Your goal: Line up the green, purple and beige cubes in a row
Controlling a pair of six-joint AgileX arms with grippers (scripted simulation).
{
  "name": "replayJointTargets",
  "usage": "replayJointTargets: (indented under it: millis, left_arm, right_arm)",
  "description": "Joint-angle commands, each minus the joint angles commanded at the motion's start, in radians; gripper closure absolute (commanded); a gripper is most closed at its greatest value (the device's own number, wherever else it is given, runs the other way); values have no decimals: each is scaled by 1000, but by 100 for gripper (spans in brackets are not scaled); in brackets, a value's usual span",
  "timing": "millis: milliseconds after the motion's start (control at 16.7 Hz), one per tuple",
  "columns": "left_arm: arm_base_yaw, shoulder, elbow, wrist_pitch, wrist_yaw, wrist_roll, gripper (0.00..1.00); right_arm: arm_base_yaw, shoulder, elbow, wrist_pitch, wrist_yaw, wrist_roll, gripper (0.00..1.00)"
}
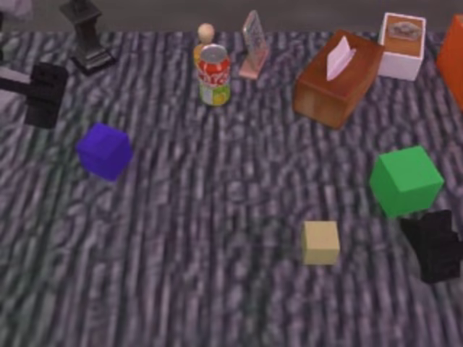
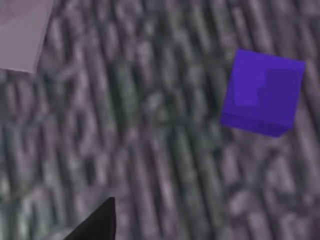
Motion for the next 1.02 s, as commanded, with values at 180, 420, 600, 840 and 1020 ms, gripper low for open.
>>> replayJointTargets:
  millis: [180,420,600,840,1020]
  left_arm:
    - [-25,309,258,-176,-1,41,0]
    - [-53,640,559,-363,1,85,0]
    - [-67,824,734,-459,4,108,0]
    - [-76,931,845,-517,7,123,0]
    - [-76,934,848,-518,8,123,0]
  right_arm:
    - [-110,-269,-216,142,-1,-87,0]
    - [-266,-538,-414,312,4,-181,0]
    - [-369,-679,-504,414,8,-228,0]
    - [-445,-781,-552,486,11,-254,0]
    - [-447,-784,-553,488,11,-254,0]
